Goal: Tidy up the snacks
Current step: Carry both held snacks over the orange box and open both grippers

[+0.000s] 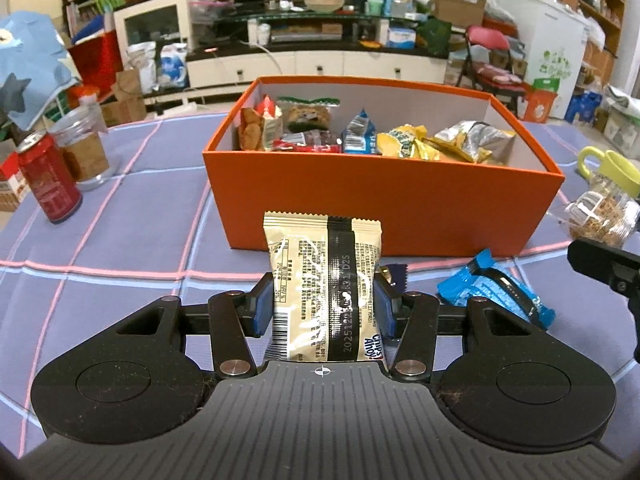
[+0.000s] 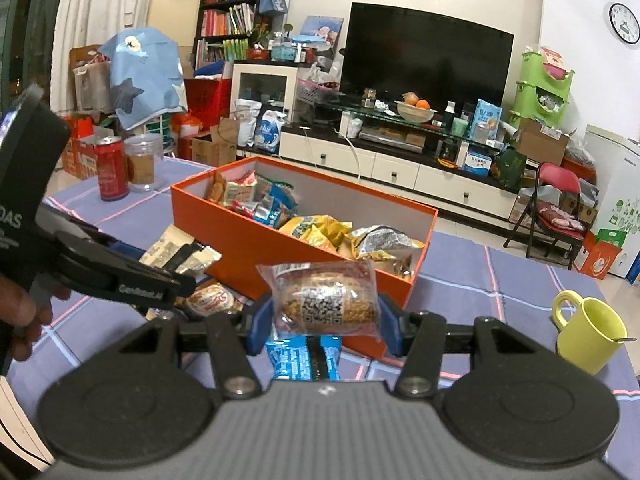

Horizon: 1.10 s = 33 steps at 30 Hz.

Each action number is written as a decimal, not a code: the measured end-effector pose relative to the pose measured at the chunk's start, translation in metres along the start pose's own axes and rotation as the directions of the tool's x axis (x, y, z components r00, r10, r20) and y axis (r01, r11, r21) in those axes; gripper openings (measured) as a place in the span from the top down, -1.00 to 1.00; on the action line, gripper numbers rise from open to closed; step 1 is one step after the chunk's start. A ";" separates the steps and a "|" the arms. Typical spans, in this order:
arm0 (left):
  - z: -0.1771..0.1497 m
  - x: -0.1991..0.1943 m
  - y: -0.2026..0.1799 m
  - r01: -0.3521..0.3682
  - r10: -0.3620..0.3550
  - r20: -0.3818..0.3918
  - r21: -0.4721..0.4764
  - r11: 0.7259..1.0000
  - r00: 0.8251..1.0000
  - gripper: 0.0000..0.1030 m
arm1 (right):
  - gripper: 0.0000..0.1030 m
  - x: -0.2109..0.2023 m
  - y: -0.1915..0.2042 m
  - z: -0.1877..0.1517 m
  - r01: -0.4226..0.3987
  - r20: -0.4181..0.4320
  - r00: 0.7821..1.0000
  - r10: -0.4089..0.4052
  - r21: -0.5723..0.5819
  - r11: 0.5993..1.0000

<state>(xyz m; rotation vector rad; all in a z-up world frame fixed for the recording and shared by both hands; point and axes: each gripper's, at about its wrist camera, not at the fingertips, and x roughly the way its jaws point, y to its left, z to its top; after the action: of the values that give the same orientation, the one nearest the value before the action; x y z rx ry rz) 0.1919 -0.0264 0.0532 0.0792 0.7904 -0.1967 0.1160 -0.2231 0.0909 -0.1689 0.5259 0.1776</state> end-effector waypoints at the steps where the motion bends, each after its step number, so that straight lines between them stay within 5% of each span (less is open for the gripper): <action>1: 0.000 0.000 0.000 -0.008 0.008 -0.002 0.001 1.000 1.000 0.60 | -0.06 0.000 0.000 0.000 -0.002 0.000 1.000 0.002 0.003 1.000; 23: 0.000 0.001 0.001 -0.056 0.056 -0.004 0.017 0.998 0.998 0.60 | -0.06 0.005 0.003 0.001 -0.013 -0.006 1.000 0.013 0.004 1.000; 33: 0.008 -0.026 0.004 -0.040 0.039 0.060 0.001 0.999 0.997 0.60 | -0.06 0.003 -0.003 0.006 -0.018 0.012 1.000 0.018 0.045 0.999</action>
<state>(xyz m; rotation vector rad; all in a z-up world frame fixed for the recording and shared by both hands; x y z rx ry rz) 0.1802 -0.0202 0.0776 0.0910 0.7278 -0.1620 0.1223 -0.2240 0.0948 -0.1191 0.5197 0.1840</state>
